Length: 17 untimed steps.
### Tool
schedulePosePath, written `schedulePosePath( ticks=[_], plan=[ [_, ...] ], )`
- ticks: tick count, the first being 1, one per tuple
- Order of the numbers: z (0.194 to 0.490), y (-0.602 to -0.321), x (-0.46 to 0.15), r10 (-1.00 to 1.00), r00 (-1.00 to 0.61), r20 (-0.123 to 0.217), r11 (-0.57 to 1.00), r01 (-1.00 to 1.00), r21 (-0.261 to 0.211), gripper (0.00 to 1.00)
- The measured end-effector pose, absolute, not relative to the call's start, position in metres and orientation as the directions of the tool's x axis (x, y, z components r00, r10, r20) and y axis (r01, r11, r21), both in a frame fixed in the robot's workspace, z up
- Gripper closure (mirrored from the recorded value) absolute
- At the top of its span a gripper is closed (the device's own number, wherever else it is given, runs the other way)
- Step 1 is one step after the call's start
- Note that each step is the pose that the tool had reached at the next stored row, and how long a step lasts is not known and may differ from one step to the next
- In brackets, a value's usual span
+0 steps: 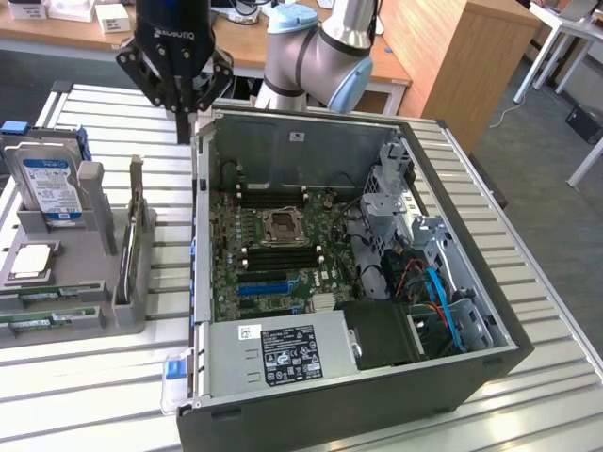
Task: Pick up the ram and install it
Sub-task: 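Reach for the ram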
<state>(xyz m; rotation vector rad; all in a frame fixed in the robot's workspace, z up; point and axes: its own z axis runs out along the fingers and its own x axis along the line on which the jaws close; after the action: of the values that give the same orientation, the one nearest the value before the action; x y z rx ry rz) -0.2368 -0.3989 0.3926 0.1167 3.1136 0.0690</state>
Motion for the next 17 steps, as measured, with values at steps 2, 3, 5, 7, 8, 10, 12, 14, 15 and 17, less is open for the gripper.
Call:
schedulePosePath(
  ticks=[2,3,5,7,8,10,12,14,15,17],
  plan=[
    [0.393,-0.399,-0.244,0.075,-0.997,-0.023,0.996,0.074,0.045,0.89],
    [0.393,-0.399,-0.247,0.075,-0.997,-0.023,0.996,0.074,0.045,0.89],
    [0.393,-0.399,-0.252,0.075,-0.997,-0.023,0.996,0.074,0.045,0.89],
    [0.393,-0.399,-0.256,0.075,-0.997,-0.023,0.996,0.074,0.045,0.89],
    [0.392,-0.399,-0.258,0.075,-0.997,-0.023,0.996,0.074,0.045,0.89],
    [0.392,-0.399,-0.263,0.075,-0.997,-0.023,0.996,0.074,0.045,0.89],
    [0.392,-0.399,-0.268,0.075,-0.997,-0.023,0.996,0.074,0.045,0.89],
    [0.392,-0.399,-0.273,0.075,-0.997,-0.023,0.996,0.074,0.045,0.89],
    [0.392,-0.399,-0.276,0.075,-0.997,-0.023,0.996,0.074,0.045,0.89],
    [0.392,-0.399,-0.281,0.075,-0.997,-0.023,0.996,0.074,0.045,0.89]
  ],
)
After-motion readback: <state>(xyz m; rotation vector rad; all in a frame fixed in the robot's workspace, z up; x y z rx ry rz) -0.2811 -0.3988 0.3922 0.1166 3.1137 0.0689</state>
